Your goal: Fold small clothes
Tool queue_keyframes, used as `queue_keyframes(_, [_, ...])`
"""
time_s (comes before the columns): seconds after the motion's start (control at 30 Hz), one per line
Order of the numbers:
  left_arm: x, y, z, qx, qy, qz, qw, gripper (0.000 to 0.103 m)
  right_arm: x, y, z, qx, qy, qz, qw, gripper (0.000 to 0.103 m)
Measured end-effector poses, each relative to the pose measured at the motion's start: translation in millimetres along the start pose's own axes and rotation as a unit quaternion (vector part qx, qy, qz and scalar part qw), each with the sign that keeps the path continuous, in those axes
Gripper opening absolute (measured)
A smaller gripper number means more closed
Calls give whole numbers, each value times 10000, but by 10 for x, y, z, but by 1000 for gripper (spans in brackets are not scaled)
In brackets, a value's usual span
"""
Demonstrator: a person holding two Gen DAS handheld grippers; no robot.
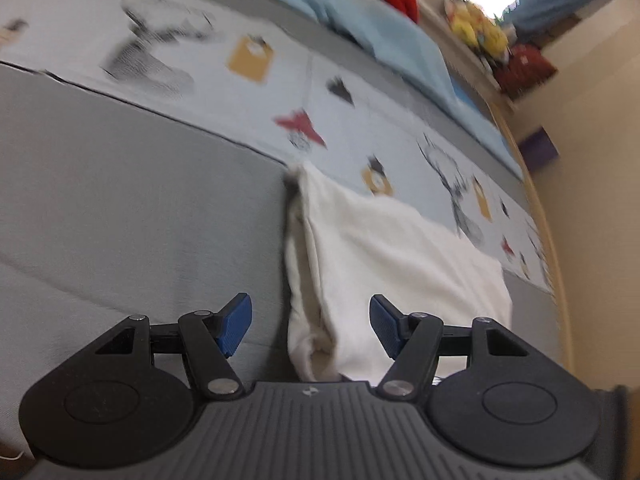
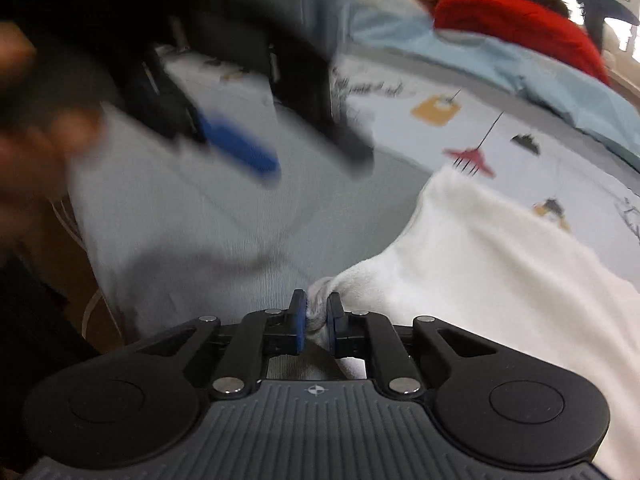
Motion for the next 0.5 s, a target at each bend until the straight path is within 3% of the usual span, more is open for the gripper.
queue_keyframes(0.07, [88,-154,13,-211,125,-195,9995,81,28,147,65,15,-74,137,9999,10])
queue_keyframes(0.17, [222,-424,56,-521,325,-478,9970,85,33,307,155,60,-204,253,9995,10])
queue_keyframes(0.4, [359,-1125,72,-349,764,-1021,9912,82,30,559,285,132,-439,451,9979,10])
queue_keyframes(0.43, [361,-1170,71,-390,795,-1064,9904,72,32,576,284,143,-424,458,9979,10])
queue_keyframes(0.47, [353,-1214,93,-404,767,-1113,9900,52,44,576,289,160,-425,462,9979,10])
queue_keyframes(0.5, [345,-1224,116,-373,663,-1124,9908,40,51,580,282,200,-425,468,9978,10])
Point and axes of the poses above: each gripper's, at about its wrist camera, not at the fingertips, and y roughly against the way its jaws point, z to its right, x to its top, the point moved 4 cm from there along -y, roughly the way its jaws point, and after that the axes turned 3 degrees about y, right-handed, at the moved point
